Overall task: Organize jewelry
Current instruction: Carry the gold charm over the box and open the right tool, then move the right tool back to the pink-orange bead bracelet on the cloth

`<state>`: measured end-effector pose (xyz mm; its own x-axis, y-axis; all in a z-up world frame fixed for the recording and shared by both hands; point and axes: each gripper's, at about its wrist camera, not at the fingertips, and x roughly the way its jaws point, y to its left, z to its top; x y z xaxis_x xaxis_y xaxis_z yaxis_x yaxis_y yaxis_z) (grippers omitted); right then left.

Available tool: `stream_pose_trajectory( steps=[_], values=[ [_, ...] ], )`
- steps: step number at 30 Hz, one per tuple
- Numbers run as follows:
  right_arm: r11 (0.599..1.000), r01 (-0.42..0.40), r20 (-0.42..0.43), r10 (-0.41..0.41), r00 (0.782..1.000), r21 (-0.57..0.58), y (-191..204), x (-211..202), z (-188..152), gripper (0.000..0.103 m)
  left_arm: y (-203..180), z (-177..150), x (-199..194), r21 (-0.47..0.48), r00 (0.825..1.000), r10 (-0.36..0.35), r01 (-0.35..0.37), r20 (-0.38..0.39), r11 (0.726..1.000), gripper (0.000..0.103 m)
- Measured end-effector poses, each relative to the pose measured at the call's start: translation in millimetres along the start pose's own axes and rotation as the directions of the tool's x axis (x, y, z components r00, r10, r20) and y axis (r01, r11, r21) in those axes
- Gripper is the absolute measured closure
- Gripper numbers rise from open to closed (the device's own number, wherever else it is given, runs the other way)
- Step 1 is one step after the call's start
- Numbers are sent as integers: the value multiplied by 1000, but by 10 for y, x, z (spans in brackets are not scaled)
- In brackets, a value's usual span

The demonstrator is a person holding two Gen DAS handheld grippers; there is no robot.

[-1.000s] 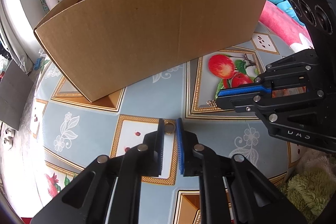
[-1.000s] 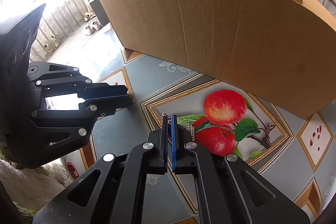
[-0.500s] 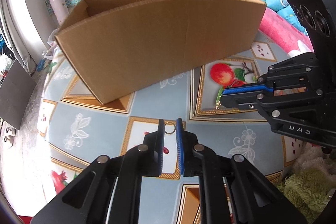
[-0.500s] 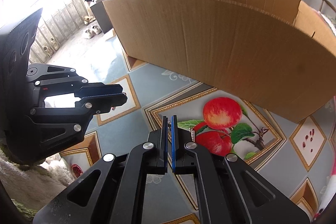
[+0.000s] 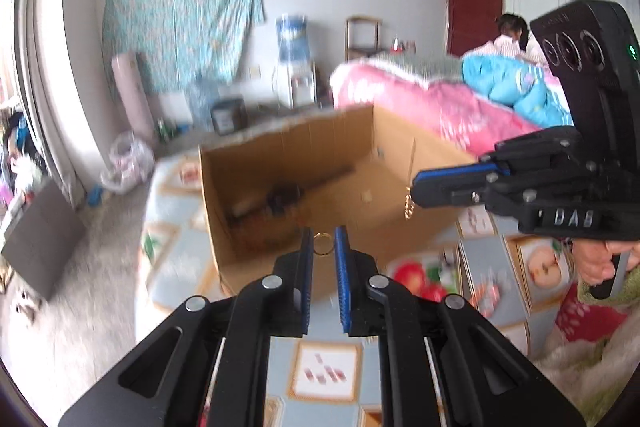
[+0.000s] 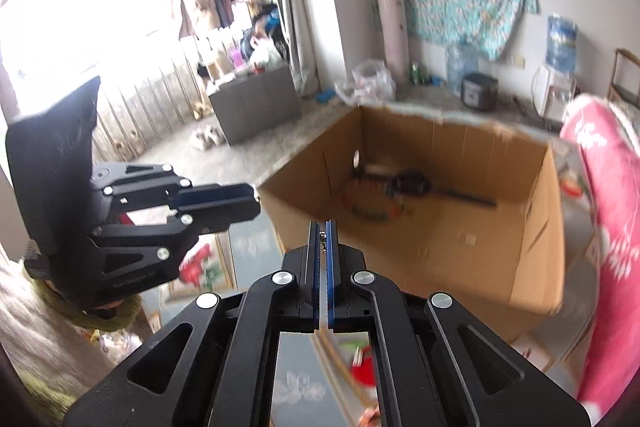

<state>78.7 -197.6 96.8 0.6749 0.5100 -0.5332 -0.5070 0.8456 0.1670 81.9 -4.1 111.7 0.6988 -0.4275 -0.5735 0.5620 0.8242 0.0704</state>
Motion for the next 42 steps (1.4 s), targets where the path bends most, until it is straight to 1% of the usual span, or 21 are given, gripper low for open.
stream_pose_trajectory(
  steps=[3,6,7,9,12,13,15,16,17,19,22,23,26,29,31,33,35,38,39,41,42],
  values=[
    [1000,-9,41,9,999,-7,-189,57,293,102,106,189,120,-15,1000,-28,28,11,999,93],
    [998,-54,2,54,999,45,-424,304,468,102,220,329,422,-61,996,-77,75,-32,995,93],
    [996,-65,-31,67,997,67,-508,433,514,102,285,360,586,-98,992,-110,104,-64,990,93],
    [992,-70,-104,81,991,106,-649,711,561,102,356,403,812,-136,982,-150,133,-119,982,93],
    [983,-96,-197,127,972,159,-724,1039,493,102,432,380,1167,-178,966,-158,121,-207,977,93],
    [981,-96,-238,135,962,170,-765,1193,474,102,469,364,1268,-200,957,-173,127,-234,972,93],
    [979,-89,-281,138,950,182,-800,1357,424,102,510,326,1425,-227,939,-193,129,-286,965,92],
    [978,-86,-304,142,942,192,-818,1426,393,98,521,301,1481,-234,931,-200,130,-306,963,92],
    [976,-81,-318,143,937,203,-838,1464,374,97,528,280,1532,-241,922,-202,124,-329,962,92],
    [973,-72,-334,144,931,218,-892,1494,357,97,539,244,1572,-257,914,-207,119,-348,959,92],
    [972,-70,-325,143,935,226,-926,1432,366,91,598,210,1595,-282,908,-219,119,-357,952,92],
    [971,-71,-316,143,938,228,-936,1395,376,89,613,208,1601,-289,908,-227,125,-352,949,92],
    [970,-67,-295,136,946,235,-986,1338,419,88,652,227,1574,-304,912,-231,126,-338,944,92],
    [967,-62,-270,130,954,246,-1025,1243,458,84,703,245,1539,-342,911,-260,144,-321,929,91],
    [966,-56,-249,121,961,252,-1043,1172,470,80,729,265,1479,-347,919,-253,142,-302,927,87],
    [966,-56,-228,116,967,254,-1049,1085,488,78,730,292,1400,-341,928,-241,137,-284,930,86],
    [965,-59,-195,111,974,257,-1047,927,503,72,725,319,1298,-339,937,-235,139,-260,930,83],
    [966,-58,-139,95,986,251,-1018,659,507,66,703,344,1074,-335,953,-221,143,-208,931,72],
    [967,-55,-122,87,989,248,-1010,566,501,64,687,347,988,-331,958,-214,142,-190,933,66],
    [970,-46,-79,66,995,239,-976,329,471,59,659,345,844,-322,966,-198,136,-169,937,63],
    [970,-41,-59,57,997,238,-960,213,449,58,641,334,764,-315,969,-188,131,-159,940,59]
  ],
)
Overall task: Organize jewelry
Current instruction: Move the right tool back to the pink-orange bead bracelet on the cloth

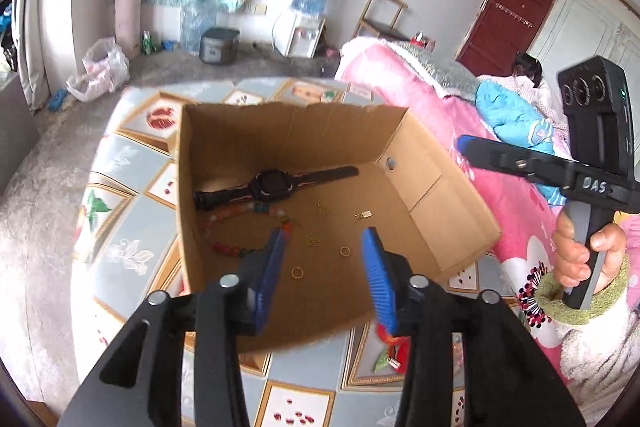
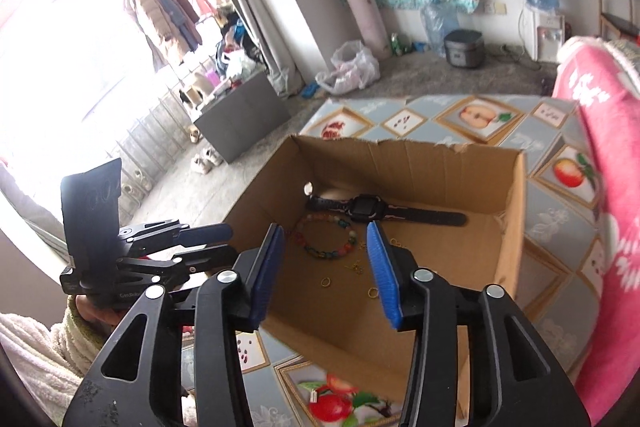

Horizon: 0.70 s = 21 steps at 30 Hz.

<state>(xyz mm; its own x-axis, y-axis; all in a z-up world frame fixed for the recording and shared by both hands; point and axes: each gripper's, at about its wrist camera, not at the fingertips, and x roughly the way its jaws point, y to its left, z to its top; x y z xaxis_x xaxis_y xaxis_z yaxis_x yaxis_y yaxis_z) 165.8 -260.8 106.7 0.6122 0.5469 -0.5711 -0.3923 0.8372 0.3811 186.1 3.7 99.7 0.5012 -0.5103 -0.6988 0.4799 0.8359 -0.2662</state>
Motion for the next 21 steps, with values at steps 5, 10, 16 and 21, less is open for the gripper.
stream_pose_trajectory(
  steps=[5,10,16,21],
  values=[
    [999,37,97,-35,995,-21,116,-551,-280,42,-118,-245,-378,42,997,40,-42,63,998,43],
    [994,97,147,-103,984,48,83,-954,-675,38,-175,-546,-617,72,992,93,-99,82,992,25],
    [974,163,50,-173,984,155,-33,-855,-1221,38,-302,-909,-473,105,991,133,-133,14,985,19],
    [953,213,-113,-192,975,217,-103,-397,-1691,42,-440,-1130,-120,131,986,158,-150,-52,980,19]
  ],
)
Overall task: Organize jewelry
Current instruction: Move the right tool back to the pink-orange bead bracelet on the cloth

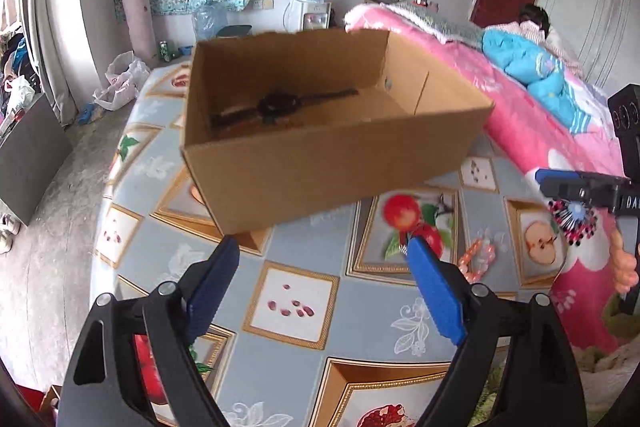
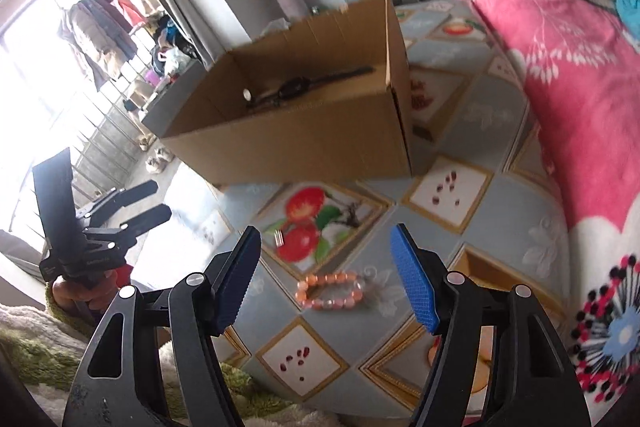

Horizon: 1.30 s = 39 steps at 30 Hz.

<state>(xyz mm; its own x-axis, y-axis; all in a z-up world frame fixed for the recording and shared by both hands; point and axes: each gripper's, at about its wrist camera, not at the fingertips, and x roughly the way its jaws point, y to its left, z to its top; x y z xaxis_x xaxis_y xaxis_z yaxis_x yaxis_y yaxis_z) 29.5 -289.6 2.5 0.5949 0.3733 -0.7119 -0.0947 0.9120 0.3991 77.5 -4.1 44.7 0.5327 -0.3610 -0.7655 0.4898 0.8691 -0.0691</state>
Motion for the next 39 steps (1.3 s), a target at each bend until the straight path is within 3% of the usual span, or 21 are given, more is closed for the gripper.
stream_pose_trajectory(
  steps=[2,6,12,23,39],
  values=[
    [1000,31,-47,-31,998,-3,-13,143,-143,49,-79,-56,150,12,999,20,-20,-31,1000,19],
    [995,93,-96,-95,991,-29,-7,321,-272,53,-228,-141,457,56,989,86,-80,-118,995,19],
    [989,126,-125,-135,983,-74,30,424,-320,58,-270,-190,732,33,968,97,-92,-233,995,19],
    [975,178,-167,-198,966,-130,54,557,-379,69,-161,-168,897,-11,948,131,-140,-291,990,19],
    [963,214,-178,-242,954,-164,111,650,-343,80,-128,-192,923,-20,949,128,-140,-288,990,18]
  ],
)
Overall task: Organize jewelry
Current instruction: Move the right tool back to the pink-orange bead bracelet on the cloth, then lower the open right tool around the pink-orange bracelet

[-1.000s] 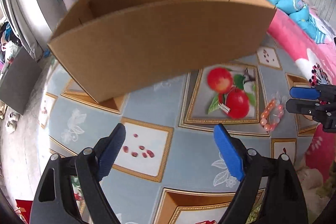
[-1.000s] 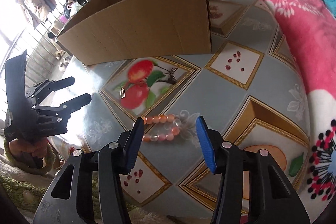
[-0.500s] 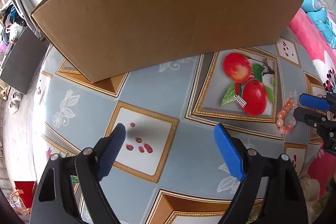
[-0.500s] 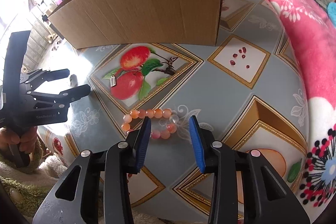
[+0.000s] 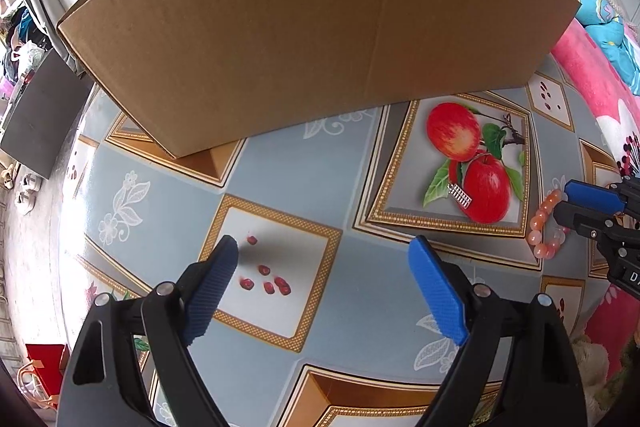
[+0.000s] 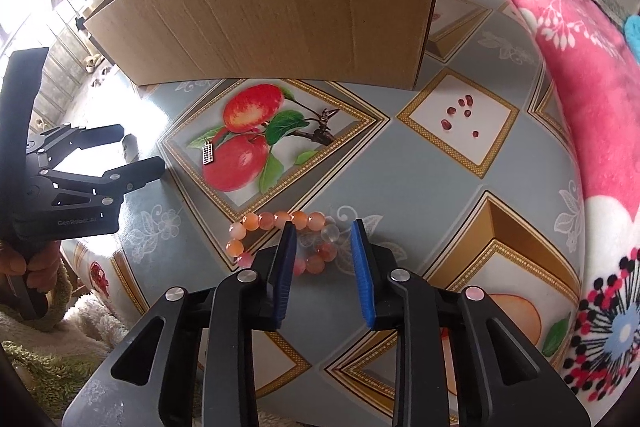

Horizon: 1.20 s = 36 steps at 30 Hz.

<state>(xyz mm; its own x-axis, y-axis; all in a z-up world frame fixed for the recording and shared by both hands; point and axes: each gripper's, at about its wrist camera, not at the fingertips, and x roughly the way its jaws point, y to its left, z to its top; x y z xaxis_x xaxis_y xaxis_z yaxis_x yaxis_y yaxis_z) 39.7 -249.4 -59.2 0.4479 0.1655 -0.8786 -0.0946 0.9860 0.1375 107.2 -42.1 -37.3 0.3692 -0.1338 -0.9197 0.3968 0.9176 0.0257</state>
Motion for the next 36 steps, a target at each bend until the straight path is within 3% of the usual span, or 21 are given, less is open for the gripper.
stream_pose_trajectory(
  steps=[7,17,23,36],
  values=[
    [1000,13,3,-13,1000,-7,7,9,20,89,-22,-6,-18,-1,1000,1,-1,3,1000,15],
    [999,29,18,-28,999,-19,61,32,42,90,38,5,51,-21,1000,4,-3,10,1000,6],
    [999,49,31,-48,998,-17,87,46,68,89,40,4,40,-15,1000,1,-1,27,1000,6],
    [999,42,94,-43,995,8,67,33,-4,47,38,-32,18,-13,998,4,-3,60,1000,5]
  ],
)
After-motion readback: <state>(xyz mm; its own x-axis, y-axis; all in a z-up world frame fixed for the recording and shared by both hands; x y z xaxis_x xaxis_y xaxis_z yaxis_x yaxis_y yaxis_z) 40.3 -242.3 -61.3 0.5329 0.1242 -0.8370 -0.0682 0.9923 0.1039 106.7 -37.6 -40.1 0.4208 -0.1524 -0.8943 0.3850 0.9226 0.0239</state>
